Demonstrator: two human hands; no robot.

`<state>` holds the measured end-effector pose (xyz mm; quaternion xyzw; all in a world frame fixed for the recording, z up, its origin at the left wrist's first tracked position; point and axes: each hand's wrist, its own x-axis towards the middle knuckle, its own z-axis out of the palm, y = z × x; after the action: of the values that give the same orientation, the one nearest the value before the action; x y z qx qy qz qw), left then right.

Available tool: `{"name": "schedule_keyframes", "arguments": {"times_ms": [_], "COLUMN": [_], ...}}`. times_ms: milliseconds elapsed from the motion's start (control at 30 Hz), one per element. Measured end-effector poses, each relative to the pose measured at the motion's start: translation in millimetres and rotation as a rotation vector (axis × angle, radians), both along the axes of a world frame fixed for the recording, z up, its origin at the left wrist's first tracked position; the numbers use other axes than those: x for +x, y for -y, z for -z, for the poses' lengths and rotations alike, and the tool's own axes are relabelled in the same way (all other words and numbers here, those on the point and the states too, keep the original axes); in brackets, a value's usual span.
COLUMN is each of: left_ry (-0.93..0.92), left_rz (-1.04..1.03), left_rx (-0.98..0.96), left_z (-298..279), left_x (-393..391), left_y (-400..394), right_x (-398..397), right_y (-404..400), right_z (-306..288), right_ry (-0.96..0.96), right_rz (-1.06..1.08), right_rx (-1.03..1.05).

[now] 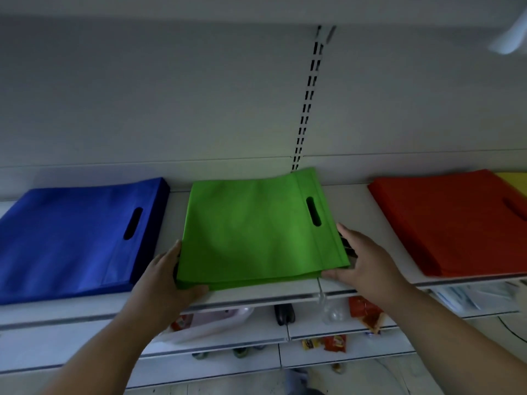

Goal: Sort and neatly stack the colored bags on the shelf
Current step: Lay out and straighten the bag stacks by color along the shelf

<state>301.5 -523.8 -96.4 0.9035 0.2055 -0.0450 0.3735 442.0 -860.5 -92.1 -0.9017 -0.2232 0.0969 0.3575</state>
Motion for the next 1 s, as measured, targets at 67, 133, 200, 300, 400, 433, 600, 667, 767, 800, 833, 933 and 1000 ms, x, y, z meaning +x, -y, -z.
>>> {"name": "schedule_keyframes", "arguments": {"times_ms": [67,133,200,300,400,433,600,667,767,800,833,933,1000], "left_ry": [0.019,0.044,0.028,-0.008,0.004,0.009,0.023,0.028,0.079,0.079,0.071,0.021,0.031], "left_rz": [-0.016,-0.026,-0.005,0.023,0.029,0.037,0.061,0.057,0.004,-0.038,-0.092,-0.276,-0.317], "left_rx": [0.071,0.132,0.175,0.196,0.232,0.241,0.176,0.164,0.001,-0.079,-0.166,-0.411,-0.543], "left_z": [6.0,8.6,10.5,10.7,8.4,7.3,3.9,3.8,-2.1,-4.0,-5.8,-3.4,-0.6], "left_x": [0.3,1.4,0.9,0.2,2.1,2.7,0.0,-0.3,-0.2,-0.1,0.2,3.3,5.1], "left_y": [-3.8,-3.0,-3.3,-5.8,-7.6,-7.1,-4.5,-6.3,1.0,4.6,7.9,10.0,10.9], "right_x": [0.1,-0.4,1.6,3.3,2.0,2.2,-0.4,-2.2,-7.6,-9.5,-11.5,-15.2,-19.1], "right_y": [-1.4,-1.5,-0.3,-2.2,-3.5,-3.3,-1.4,-1.9,-7.2,-10.0,-13.6,-23.8,-34.5], "right_z": [0.7,0.8,1.1,-1.4,-2.8,-2.3,2.1,1.6,-2.2,-3.0,-4.1,-4.8,-5.8], "right_ry": [0.013,0.004,0.007,0.036,0.048,0.054,0.1,0.151,0.381,0.462,0.511,0.548,0.571], "right_rz": [-0.005,-0.015,0.008,0.002,-0.012,-0.003,-0.024,-0.029,-0.066,-0.081,-0.088,-0.095,-0.113], "right_rx": [-0.019,-0.034,-0.032,-0.108,-0.186,-0.196,-0.267,-0.311,-0.478,-0.537,-0.584,-0.668,-0.658]}}
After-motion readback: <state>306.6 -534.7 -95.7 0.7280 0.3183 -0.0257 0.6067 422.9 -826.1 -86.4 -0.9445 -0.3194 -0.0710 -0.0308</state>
